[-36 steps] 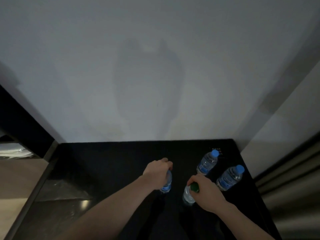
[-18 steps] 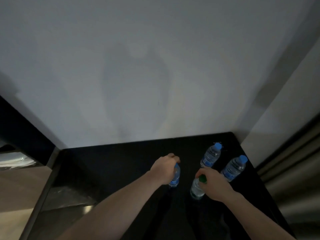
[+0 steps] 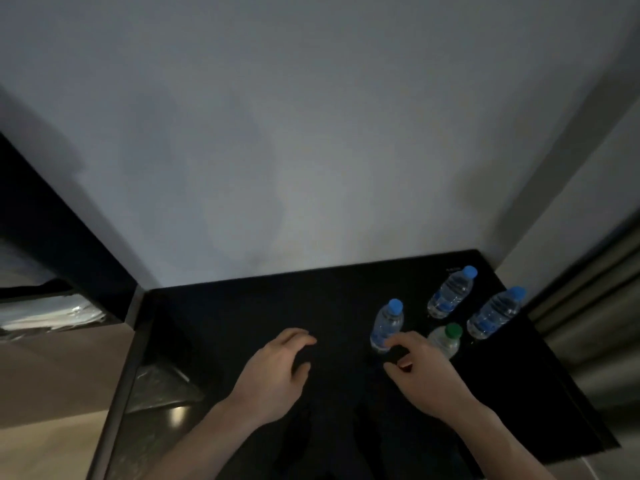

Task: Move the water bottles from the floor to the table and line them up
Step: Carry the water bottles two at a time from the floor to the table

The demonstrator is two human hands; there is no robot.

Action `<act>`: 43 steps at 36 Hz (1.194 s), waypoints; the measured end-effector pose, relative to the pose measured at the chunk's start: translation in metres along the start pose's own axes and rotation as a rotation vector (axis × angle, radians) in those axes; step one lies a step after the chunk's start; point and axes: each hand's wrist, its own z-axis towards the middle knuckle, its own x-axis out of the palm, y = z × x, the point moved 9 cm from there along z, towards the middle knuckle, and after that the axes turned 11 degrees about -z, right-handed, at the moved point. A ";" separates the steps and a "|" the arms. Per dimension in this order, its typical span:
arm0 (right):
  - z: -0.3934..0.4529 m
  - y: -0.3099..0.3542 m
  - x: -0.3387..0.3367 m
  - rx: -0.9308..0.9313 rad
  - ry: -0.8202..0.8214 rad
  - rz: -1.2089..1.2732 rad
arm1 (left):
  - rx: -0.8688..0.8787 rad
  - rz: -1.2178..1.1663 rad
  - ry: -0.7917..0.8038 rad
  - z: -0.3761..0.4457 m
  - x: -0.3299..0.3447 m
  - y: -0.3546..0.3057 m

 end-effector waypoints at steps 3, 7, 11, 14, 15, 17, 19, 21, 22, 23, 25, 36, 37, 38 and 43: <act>-0.016 0.028 0.024 -0.041 0.057 0.025 | -0.049 0.028 -0.023 -0.027 -0.016 0.022; -0.029 0.058 0.042 -0.099 0.114 0.047 | -0.092 0.033 -0.020 -0.056 -0.029 0.042; -0.026 0.082 0.050 -0.173 0.202 0.011 | -0.113 0.023 -0.078 -0.073 -0.048 0.058; -0.019 0.098 0.050 -0.231 0.259 -0.050 | -0.184 0.045 -0.131 -0.086 -0.061 0.072; -0.017 0.102 0.052 -0.244 0.281 -0.070 | -0.199 0.046 -0.152 -0.091 -0.064 0.076; -0.016 0.107 0.056 -0.264 0.294 -0.088 | -0.213 0.018 -0.172 -0.102 -0.073 0.078; -0.011 0.115 0.052 -0.287 0.280 -0.095 | -0.230 0.048 -0.186 -0.107 -0.081 0.079; 0.002 0.165 0.085 -0.401 0.377 -0.111 | -0.382 0.081 -0.216 -0.146 -0.102 0.113; 0.003 0.173 0.085 -0.420 0.372 -0.125 | -0.361 0.072 -0.241 -0.151 -0.106 0.111; 0.004 0.182 0.091 -0.442 0.383 -0.115 | -0.342 0.075 -0.277 -0.160 -0.111 0.112; 0.002 0.195 0.100 -0.479 0.404 -0.096 | -0.359 0.042 -0.314 -0.171 -0.116 0.114; -0.018 0.343 0.157 -0.744 0.462 -0.193 | -0.511 0.033 -0.511 -0.269 -0.181 0.178; -0.023 0.359 0.161 -0.758 0.458 -0.206 | -0.513 0.032 -0.523 -0.279 -0.189 0.186; -0.028 0.376 0.166 -0.773 0.456 -0.213 | -0.518 0.031 -0.532 -0.290 -0.197 0.195; -0.063 0.467 0.200 -0.823 0.448 -0.240 | -0.509 0.027 -0.593 -0.357 -0.243 0.243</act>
